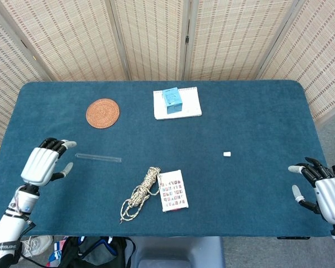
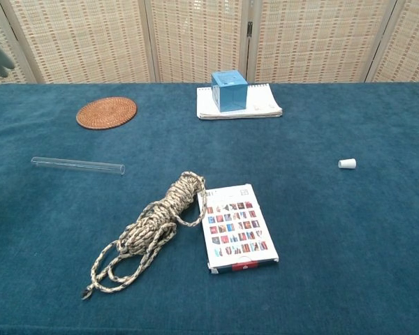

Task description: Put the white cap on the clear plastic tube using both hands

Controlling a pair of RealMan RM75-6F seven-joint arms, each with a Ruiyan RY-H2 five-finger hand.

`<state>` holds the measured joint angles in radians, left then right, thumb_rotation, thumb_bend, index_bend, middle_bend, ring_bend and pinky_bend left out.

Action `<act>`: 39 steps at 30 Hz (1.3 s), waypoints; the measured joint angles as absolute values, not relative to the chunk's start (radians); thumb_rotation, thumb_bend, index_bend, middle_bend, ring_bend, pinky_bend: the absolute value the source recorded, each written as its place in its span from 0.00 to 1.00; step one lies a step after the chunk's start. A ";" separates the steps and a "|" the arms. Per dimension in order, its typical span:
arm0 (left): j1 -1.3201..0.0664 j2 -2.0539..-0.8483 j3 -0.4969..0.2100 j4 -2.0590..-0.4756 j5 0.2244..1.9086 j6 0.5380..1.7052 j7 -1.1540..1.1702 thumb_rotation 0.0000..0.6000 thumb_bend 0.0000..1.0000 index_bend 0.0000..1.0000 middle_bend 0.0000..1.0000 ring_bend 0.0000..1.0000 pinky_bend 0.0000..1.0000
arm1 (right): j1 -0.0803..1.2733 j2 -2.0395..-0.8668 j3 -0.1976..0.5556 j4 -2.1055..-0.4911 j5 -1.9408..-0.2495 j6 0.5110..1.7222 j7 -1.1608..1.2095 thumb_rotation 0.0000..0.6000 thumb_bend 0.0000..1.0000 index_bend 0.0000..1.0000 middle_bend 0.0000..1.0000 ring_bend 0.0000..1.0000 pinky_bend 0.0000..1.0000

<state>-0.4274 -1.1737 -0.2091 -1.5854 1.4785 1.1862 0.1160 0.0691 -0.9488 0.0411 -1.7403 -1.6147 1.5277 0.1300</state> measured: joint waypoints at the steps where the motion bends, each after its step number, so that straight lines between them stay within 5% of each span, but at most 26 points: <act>1: -0.445 -1.179 -0.213 -1.575 1.474 1.164 0.120 1.00 0.27 0.24 0.33 0.32 0.22 | 0.069 -0.946 0.041 -1.744 -1.615 1.527 0.127 1.00 0.41 0.30 0.31 0.14 0.27; 8: -0.578 -1.229 -0.231 -1.509 1.404 0.993 0.205 1.00 0.23 0.23 0.40 0.39 0.30 | 0.068 -0.934 0.039 -1.758 -1.613 1.524 0.120 1.00 0.41 0.30 0.31 0.14 0.27; 15: -0.667 -1.310 -0.230 -1.433 1.311 0.887 0.285 1.00 0.23 0.25 0.67 0.66 0.73 | 0.076 -0.937 0.038 -1.755 -1.608 1.508 0.122 1.00 0.41 0.30 0.31 0.14 0.27; 20: -0.709 -1.370 -0.216 -1.362 1.262 0.833 0.308 1.00 0.23 0.29 0.83 0.80 0.91 | 0.079 -0.938 0.037 -1.754 -1.605 1.500 0.122 1.00 0.41 0.30 0.31 0.14 0.27; 26: -0.741 -1.417 -0.191 -1.313 1.207 0.789 0.351 1.00 0.23 0.35 0.93 0.89 0.99 | 0.086 -0.942 0.037 -1.750 -1.597 1.485 0.126 1.00 0.41 0.30 0.31 0.14 0.27; 39: -0.786 -1.522 -0.170 -1.167 1.104 0.744 0.383 1.00 0.24 0.41 0.96 0.91 1.00 | 0.093 -0.948 0.036 -1.734 -1.580 1.467 0.139 1.00 0.41 0.30 0.31 0.14 0.27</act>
<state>-0.7860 -1.5222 -0.1700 -1.1672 1.1044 0.7444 0.3829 0.0927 -0.9483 0.0362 -1.7340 -1.5799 1.4666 0.1393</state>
